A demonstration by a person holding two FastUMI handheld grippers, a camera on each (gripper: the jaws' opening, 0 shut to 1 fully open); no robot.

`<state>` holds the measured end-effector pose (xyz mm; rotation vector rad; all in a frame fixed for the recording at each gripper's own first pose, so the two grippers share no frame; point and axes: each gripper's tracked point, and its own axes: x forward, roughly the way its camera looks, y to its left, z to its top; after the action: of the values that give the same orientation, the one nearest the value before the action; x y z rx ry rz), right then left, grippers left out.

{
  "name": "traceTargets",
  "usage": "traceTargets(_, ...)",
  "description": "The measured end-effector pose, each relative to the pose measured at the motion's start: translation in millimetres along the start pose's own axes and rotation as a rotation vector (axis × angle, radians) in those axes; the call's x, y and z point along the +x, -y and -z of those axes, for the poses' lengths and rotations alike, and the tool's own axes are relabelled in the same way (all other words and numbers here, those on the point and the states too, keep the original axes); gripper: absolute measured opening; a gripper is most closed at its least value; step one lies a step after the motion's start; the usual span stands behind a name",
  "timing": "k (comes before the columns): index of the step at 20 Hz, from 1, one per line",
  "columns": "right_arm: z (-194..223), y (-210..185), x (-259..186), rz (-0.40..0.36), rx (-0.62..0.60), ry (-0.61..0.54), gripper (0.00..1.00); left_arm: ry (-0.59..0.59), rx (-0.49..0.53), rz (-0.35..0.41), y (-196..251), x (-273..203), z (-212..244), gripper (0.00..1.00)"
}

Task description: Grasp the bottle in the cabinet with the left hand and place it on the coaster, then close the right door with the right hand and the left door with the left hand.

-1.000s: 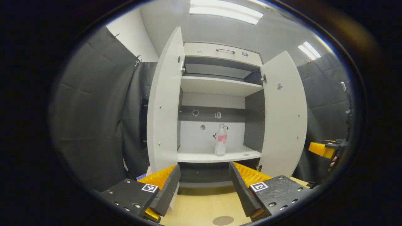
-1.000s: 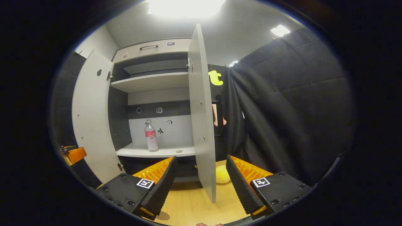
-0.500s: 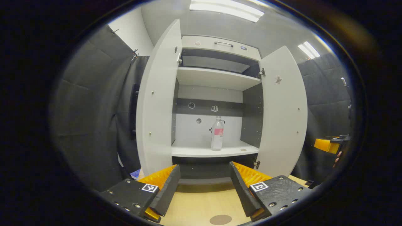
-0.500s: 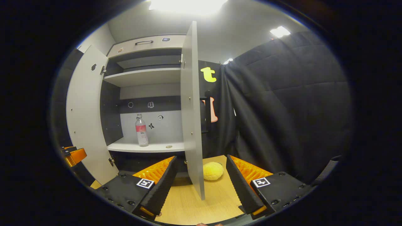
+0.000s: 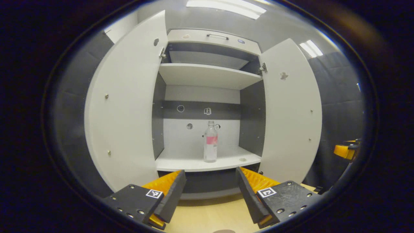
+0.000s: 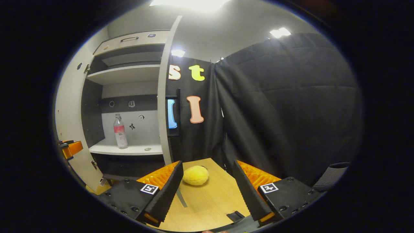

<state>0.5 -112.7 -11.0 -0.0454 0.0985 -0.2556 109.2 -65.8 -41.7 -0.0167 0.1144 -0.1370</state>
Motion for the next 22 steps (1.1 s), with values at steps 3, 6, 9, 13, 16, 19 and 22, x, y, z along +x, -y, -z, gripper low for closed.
traceTargets(3,-3,18,19,0.036,0.011,0.012,0.98,0.003,0.025,-0.008,-3,37,-13,0.9)
traceTargets(6,-10,35,42,0.072,0.012,0.01,0.98,-0.005,0.02,-0.021,-6,75,-22,0.9)
traceTargets(9,-23,51,62,0.102,-0.012,0.032,0.98,-0.014,0.004,-0.025,-6,110,-29,0.9)
traceTargets(13,-31,61,86,0.117,0.001,0.049,0.93,-0.015,0.034,-0.029,-8,155,-34,0.97)
traceTargets(16,-29,66,100,0.126,0.004,0.051,0.93,-0.007,0.053,-0.028,-7,188,-36,0.9)
traceTargets(19,-27,72,110,0.14,-0.004,0.046,0.93,-0.005,0.072,-0.015,-2,217,-29,0.97)
traceTargets(22,-26,88,117,0.172,-0.02,0.052,0.98,-0.023,0.068,-0.008,2,245,-19,0.9)
